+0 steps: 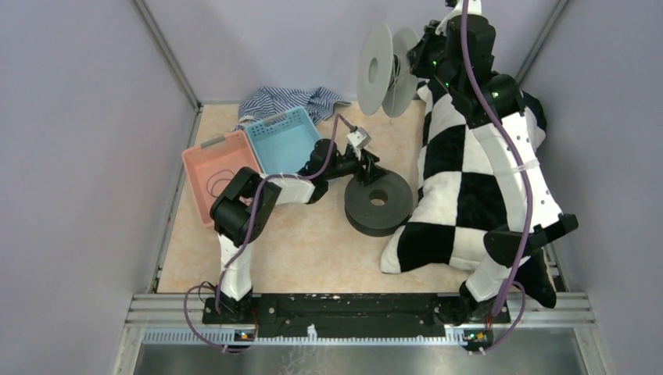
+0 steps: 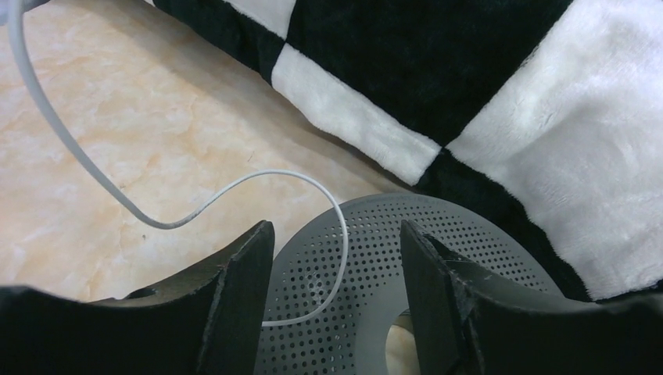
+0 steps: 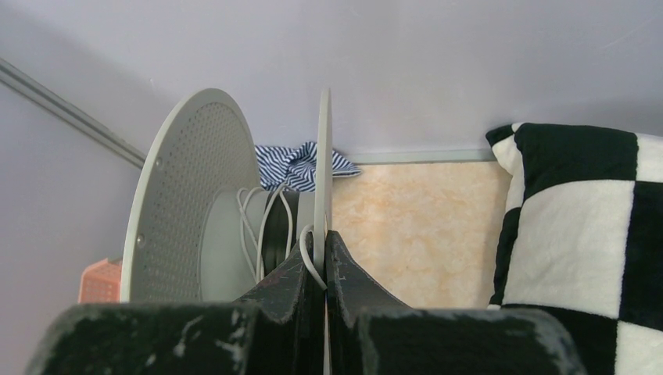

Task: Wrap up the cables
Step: Wrap the cable around the cable reel.

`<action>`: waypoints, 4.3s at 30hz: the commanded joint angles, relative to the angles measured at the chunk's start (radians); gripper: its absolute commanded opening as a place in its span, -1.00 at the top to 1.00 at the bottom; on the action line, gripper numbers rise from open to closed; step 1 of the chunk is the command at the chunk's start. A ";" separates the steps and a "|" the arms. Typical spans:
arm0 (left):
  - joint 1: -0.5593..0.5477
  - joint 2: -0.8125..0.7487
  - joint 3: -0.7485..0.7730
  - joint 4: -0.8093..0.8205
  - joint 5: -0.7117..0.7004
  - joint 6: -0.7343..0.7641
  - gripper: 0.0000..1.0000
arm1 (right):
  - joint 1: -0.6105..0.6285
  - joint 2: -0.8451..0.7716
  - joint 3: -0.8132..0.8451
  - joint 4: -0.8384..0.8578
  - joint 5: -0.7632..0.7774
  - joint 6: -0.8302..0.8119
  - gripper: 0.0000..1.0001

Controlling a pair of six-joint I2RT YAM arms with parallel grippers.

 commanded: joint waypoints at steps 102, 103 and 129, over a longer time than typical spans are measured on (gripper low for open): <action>-0.131 -0.421 0.372 -0.674 -0.442 0.001 0.91 | -0.092 0.006 -0.332 0.247 0.171 0.094 1.00; -0.130 -0.434 0.334 -0.645 -0.433 -0.020 0.91 | -0.093 0.003 -0.334 0.247 0.171 0.093 1.00; -0.079 -0.511 0.105 -0.697 -0.436 -0.106 -0.16 | -0.109 -0.105 -0.185 0.188 0.036 0.074 1.00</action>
